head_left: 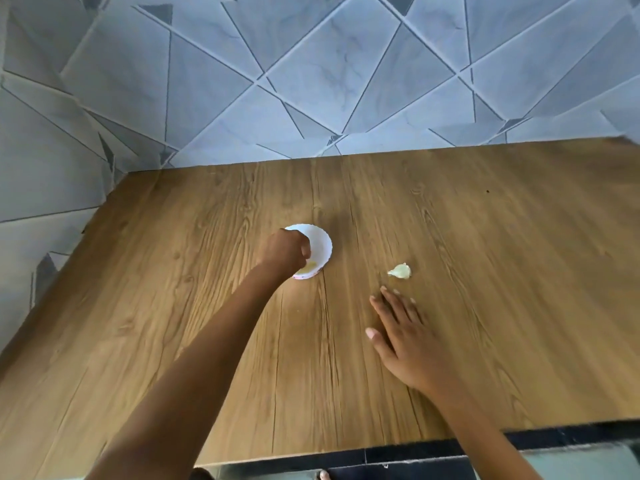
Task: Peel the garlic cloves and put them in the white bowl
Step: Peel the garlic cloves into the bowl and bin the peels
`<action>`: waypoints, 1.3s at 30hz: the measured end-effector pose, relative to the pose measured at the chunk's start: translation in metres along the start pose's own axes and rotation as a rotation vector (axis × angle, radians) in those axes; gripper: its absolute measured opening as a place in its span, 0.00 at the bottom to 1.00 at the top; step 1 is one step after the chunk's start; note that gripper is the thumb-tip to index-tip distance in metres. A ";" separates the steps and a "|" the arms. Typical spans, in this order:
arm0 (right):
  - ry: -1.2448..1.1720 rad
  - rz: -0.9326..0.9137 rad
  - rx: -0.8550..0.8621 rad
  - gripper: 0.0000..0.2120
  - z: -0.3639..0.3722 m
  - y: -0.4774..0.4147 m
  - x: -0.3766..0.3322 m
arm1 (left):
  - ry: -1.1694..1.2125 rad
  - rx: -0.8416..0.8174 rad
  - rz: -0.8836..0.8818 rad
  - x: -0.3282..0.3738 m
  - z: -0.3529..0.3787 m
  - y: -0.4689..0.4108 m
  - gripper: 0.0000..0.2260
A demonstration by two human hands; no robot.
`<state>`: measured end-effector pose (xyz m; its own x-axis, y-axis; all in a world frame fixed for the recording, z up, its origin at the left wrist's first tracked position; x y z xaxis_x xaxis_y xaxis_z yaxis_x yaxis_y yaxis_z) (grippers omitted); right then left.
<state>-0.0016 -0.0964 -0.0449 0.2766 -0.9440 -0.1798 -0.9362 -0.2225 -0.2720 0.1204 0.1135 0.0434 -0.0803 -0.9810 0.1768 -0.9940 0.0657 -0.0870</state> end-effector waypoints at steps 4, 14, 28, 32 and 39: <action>-0.051 -0.005 0.020 0.29 -0.001 -0.001 -0.002 | 0.077 0.011 -0.024 -0.006 -0.002 0.000 0.12; -0.525 0.265 0.250 0.23 -0.029 0.002 0.031 | 0.441 0.167 0.202 0.095 0.021 0.035 0.09; -1.351 0.882 0.067 0.15 -0.035 -0.030 0.084 | 0.677 0.211 0.022 0.137 0.053 0.032 0.07; -1.357 0.979 0.096 0.13 -0.030 -0.047 0.083 | 0.649 0.236 -0.057 0.138 0.050 0.034 0.09; -1.443 0.971 0.130 0.16 -0.024 -0.049 0.090 | 0.512 0.094 -0.002 0.136 0.048 0.045 0.05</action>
<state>0.0641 -0.1766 -0.0246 -0.3043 0.2612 -0.9161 -0.8630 0.3316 0.3812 0.0684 -0.0259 0.0161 -0.1280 -0.7646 0.6317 -0.9852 0.0246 -0.1698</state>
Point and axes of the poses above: each hand's wrist, its own y-axis away from the middle knuckle, its own z-axis out of the palm, x = y × z, the point moved 2 cm from there along -y, towards the middle knuckle, and after that the axes turned 14 degrees about x, right-handed, at the moved point
